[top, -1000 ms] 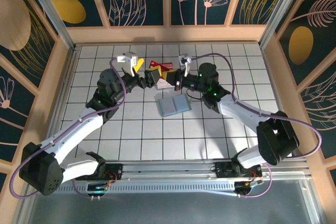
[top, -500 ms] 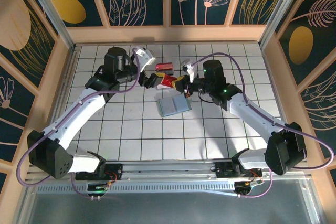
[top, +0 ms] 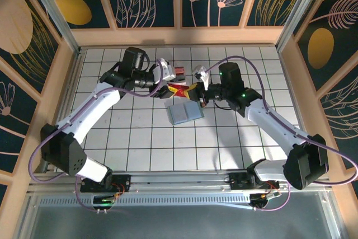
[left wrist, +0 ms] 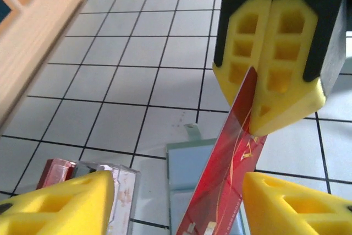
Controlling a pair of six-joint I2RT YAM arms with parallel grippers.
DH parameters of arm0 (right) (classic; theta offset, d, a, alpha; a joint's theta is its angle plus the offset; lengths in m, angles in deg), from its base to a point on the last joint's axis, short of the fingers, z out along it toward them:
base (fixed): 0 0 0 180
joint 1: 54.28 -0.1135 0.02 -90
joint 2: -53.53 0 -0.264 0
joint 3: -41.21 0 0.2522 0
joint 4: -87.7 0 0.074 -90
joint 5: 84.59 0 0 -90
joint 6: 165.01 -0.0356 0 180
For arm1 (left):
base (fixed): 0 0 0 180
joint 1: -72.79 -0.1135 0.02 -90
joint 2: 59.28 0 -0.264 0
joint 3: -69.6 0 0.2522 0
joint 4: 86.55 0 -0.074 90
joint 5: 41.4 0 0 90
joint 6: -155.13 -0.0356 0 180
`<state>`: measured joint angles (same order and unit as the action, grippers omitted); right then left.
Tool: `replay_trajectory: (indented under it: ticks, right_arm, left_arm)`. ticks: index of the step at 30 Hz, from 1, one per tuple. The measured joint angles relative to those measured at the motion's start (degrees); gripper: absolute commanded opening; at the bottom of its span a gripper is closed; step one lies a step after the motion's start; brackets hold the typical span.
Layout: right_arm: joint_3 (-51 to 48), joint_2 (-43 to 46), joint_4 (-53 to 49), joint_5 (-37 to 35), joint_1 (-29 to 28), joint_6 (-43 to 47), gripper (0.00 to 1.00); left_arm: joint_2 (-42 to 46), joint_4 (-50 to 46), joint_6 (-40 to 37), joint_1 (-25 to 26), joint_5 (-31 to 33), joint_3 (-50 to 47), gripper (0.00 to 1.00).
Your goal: Take the credit cards out of the card holder
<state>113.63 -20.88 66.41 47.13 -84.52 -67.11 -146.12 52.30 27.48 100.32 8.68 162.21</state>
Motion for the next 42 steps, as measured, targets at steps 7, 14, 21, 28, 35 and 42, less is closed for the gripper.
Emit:
replay_trajectory:
  ticks: [7, 14, 21, 28, 35, 42]
  right_arm:
    - [1.1, -1.2, -0.5, 0.4, 0.0, 1.2, 0.0]
    - [2.2, -3.4, -1.9, 0.8, 0.0, 2.0, 0.0]
    - [2.7, -4.5, -2.4, 0.9, 0.0, 2.3, 0.0]
    - [2.8, -4.8, -2.8, 0.7, 0.0, 2.3, 0.0]
    - [2.9, -5.8, -2.9, -0.7, 0.5, 2.1, 0.18]
    - [0.4, -3.7, 2.0, -8.3, 0.5, -0.9, 0.32]
  left_arm:
    - [-3.3, -5.5, -4.0, 0.0, -1.9, 3.4, 0.45]
    - [-3.8, -6.9, -4.8, 0.0, -2.3, 4.1, 0.39]
    - [-4.3, -7.4, -5.2, 0.0, -2.3, 4.4, 0.29]
    - [-5.7, -8.4, -5.9, 0.0, -2.4, 5.7, 0.12]
    - [-6.4, -9.7, -6.1, -0.1, -2.7, 6.4, 0.0]
    - [-7.0, -6.3, -6.5, -0.2, 1.3, 5.7, 0.0]
